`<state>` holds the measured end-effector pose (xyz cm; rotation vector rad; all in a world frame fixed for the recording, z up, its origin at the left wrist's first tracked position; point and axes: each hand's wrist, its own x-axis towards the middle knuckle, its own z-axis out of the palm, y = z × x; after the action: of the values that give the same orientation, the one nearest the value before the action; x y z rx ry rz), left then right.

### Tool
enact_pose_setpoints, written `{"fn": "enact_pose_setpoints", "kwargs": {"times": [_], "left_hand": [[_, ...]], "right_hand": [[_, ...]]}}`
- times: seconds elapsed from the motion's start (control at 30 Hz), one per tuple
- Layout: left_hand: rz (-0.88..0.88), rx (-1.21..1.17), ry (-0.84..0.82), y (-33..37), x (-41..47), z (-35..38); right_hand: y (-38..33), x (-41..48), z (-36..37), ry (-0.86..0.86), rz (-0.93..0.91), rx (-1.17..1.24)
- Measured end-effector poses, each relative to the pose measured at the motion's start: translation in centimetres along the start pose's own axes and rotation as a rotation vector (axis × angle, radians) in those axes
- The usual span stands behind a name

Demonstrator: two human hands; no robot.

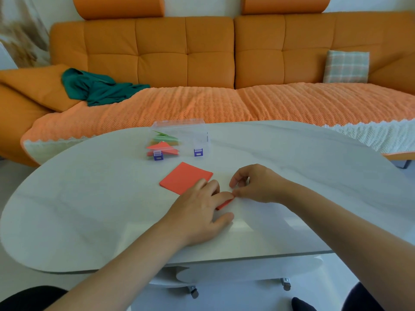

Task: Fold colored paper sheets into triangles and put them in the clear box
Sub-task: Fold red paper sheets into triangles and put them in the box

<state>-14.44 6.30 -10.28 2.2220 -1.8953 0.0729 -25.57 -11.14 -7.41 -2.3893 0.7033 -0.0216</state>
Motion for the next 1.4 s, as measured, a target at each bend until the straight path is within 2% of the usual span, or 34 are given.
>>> {"fn": "enact_pose_setpoints", "kwargs": {"times": [0.4, 0.87, 1.23, 1.4], "left_hand": [[-0.01, 0.054, -0.002, 0.4, -0.3, 0.2], [0.018, -0.219, -0.019, -0.6, -2.9, -0.5], [-0.008, -0.236, -0.108, -1.0, -4.5, -1.5], [-0.065, -0.307, 0.008, -0.7, -2.5, -1.3]], "right_hand": [[0.2, -0.3, 0.2, 0.004, 0.013, 0.049], [-0.5, -0.1, 0.2, -0.011, 0.052, 0.012], [-0.6, -0.3, 0.4, 0.0, 0.049, 0.007], [-0.7, -0.4, 0.3, -0.005, 0.031, -0.026]]}}
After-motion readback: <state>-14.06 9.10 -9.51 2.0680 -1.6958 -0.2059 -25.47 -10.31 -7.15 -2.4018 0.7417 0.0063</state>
